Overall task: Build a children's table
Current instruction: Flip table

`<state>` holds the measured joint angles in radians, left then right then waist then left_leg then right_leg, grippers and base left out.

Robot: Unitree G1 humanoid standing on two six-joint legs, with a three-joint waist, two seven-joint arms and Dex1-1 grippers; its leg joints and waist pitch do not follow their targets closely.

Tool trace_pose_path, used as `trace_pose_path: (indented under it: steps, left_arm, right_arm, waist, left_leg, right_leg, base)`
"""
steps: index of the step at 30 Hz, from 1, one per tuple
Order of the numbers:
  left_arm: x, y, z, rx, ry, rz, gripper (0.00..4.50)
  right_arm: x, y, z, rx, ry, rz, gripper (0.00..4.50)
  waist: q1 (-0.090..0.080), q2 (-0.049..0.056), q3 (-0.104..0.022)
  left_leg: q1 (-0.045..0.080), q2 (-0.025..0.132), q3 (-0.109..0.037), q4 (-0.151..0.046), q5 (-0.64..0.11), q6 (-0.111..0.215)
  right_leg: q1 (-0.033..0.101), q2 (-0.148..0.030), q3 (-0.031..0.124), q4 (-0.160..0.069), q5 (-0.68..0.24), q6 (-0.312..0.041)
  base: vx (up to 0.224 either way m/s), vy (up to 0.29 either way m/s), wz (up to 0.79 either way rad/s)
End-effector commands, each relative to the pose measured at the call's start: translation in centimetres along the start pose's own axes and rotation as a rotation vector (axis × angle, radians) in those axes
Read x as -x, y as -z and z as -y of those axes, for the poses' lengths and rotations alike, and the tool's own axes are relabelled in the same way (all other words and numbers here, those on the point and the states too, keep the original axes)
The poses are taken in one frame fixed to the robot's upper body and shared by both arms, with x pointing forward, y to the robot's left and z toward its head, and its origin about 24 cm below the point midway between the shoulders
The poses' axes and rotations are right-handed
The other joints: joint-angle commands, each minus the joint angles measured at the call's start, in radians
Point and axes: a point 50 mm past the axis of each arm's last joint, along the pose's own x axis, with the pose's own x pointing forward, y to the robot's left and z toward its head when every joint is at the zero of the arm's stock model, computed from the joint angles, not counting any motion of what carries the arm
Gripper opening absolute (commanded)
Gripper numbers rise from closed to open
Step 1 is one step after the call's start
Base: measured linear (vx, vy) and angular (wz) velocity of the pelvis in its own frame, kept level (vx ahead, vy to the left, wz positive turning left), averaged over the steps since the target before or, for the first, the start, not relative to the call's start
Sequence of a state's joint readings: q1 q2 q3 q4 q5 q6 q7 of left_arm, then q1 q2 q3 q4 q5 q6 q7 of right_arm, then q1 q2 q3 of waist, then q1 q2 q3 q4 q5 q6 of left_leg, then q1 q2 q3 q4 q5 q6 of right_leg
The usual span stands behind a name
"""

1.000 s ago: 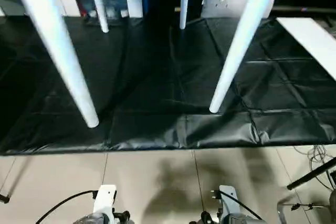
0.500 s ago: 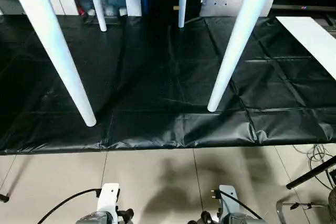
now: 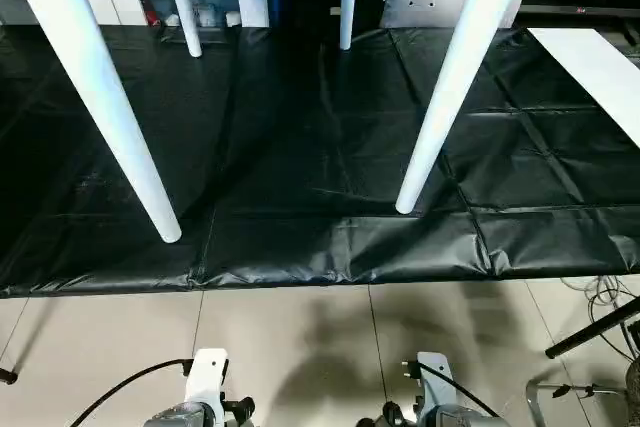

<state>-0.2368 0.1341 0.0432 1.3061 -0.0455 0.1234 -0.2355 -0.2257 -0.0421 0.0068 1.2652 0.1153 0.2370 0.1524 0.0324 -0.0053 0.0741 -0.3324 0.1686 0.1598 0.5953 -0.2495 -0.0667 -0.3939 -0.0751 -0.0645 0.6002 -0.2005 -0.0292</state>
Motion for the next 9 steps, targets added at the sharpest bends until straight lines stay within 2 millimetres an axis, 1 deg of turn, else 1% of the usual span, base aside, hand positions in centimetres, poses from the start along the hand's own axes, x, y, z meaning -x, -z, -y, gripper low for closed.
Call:
trace_pose_path:
  steps: [1,5,9]
  left_arm:
    - [-0.02,0.94,0.13,0.009,0.002,-0.033,4.45]
    - [-0.02,0.94,0.13,0.009,0.002,-0.033,4.45]
    - [-0.02,0.94,0.13,0.009,0.002,-0.033,4.45]
  right_arm:
    - [-0.06,2.03,0.14,-0.008,0.007,-0.079,4.50]
    - [-0.06,2.03,0.14,-0.008,0.007,-0.079,4.50]
    - [-0.06,2.03,0.14,-0.008,0.007,-0.079,4.50]
  waist:
    - [-0.004,0.009,-0.027]
    - [-0.005,0.009,-0.027]
    - [-0.005,0.009,-0.029]
  left_leg:
    - [-0.010,0.073,-0.015,-0.091,-0.177,0.069]
    - [-0.011,0.073,-0.016,-0.093,-0.183,0.063]
    - [-0.012,0.073,-0.014,-0.092,-0.156,0.071]
  right_leg:
    - [0.038,-0.092,0.061,-0.084,-0.220,-0.246]
    - [0.038,-0.092,0.062,-0.085,-0.227,-0.240]
    - [0.039,-0.092,0.062,-0.083,-0.190,-0.247]
  base:
    - [0.000,0.000,0.00]
    - [0.000,0.000,0.00]
    - [0.000,0.000,0.00]
